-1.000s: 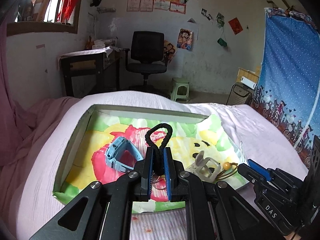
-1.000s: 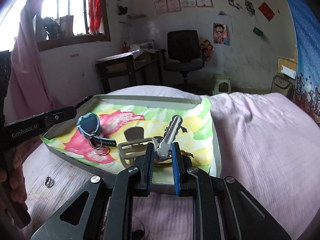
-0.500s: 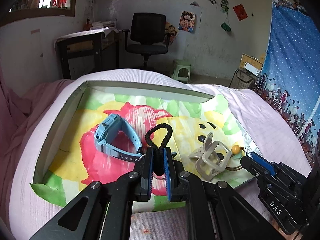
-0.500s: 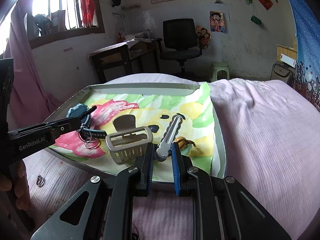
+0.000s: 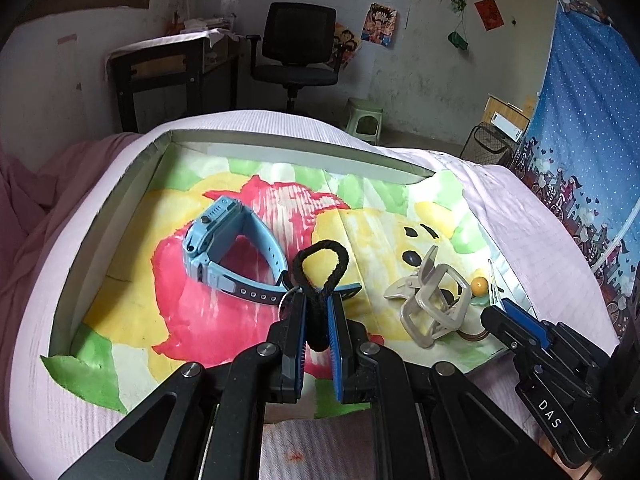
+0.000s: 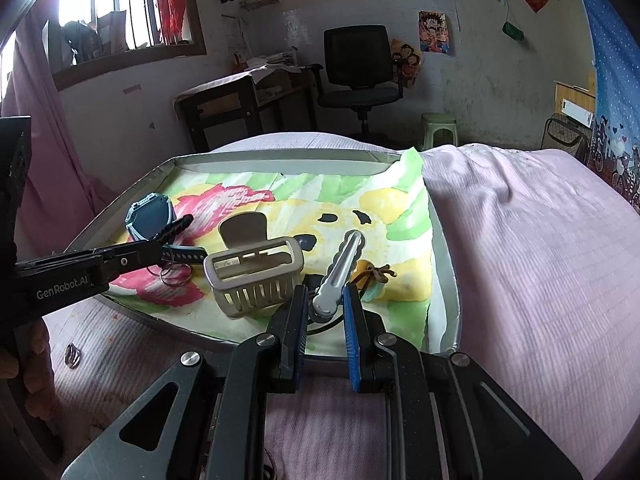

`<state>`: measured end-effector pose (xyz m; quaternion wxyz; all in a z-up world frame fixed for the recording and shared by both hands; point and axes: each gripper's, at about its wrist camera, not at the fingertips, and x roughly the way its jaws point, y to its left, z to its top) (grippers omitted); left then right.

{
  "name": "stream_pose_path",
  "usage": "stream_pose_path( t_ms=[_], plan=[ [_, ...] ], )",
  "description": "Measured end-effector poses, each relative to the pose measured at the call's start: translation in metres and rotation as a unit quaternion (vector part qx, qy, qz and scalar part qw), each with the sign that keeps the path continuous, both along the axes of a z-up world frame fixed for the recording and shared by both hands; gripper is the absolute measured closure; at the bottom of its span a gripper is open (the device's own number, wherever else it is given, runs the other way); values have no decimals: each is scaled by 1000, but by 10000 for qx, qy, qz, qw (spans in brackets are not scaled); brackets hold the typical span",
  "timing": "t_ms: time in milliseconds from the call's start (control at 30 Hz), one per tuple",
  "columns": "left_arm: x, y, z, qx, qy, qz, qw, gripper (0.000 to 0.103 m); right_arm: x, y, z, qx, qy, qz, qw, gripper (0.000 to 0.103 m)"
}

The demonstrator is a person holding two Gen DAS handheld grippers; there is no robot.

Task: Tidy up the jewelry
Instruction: 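Open both grippers to drop the hair tie and key into the tray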

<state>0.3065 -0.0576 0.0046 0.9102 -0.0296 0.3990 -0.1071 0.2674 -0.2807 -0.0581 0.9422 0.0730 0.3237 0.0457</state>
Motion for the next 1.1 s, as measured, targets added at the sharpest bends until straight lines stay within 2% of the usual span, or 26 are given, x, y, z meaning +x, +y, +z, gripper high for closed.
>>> stream_pose_path(
  t_ms=[133, 300, 400, 467, 600, 700, 733, 867, 1100],
  plan=[
    [1, -3, -3, 88, 53, -11, 9999, 90, 1, 0, 0, 3, 3, 1, 10000, 87],
    [0, -2, -3, 20, 57, -25, 10000, 89, 1, 0, 0, 9, 2, 0, 10000, 87],
    [-2, -2, -1, 42, 37, 24, 10000, 81, 0, 0, 1, 20, -1, -2, 10000, 87],
    [-3, 2, 0, 17, 10, 66, 10000, 72, -1, -1, 2, 38, -29, 1, 10000, 86],
    [-10, 13, 8, -113, -153, 261, 9995, 64, -7, -2, 7, 62, -154, -49, 9999, 71],
    [-19, 22, 15, -200, -304, 360, 9987, 53, -11, 0, 14, 37, -274, -63, 9996, 68],
    [-22, 26, 18, -221, -374, 396, 9983, 49, -13, 1, 17, 26, -315, -64, 9995, 63],
    [-36, 37, 30, -265, -654, 522, 9961, 38, -21, 2, 27, 53, -466, -61, 9989, 55],
    [-65, 52, 50, -278, -1110, 707, 9909, 17, -43, 5, 39, 130, -738, -87, 9972, 34]
  ],
)
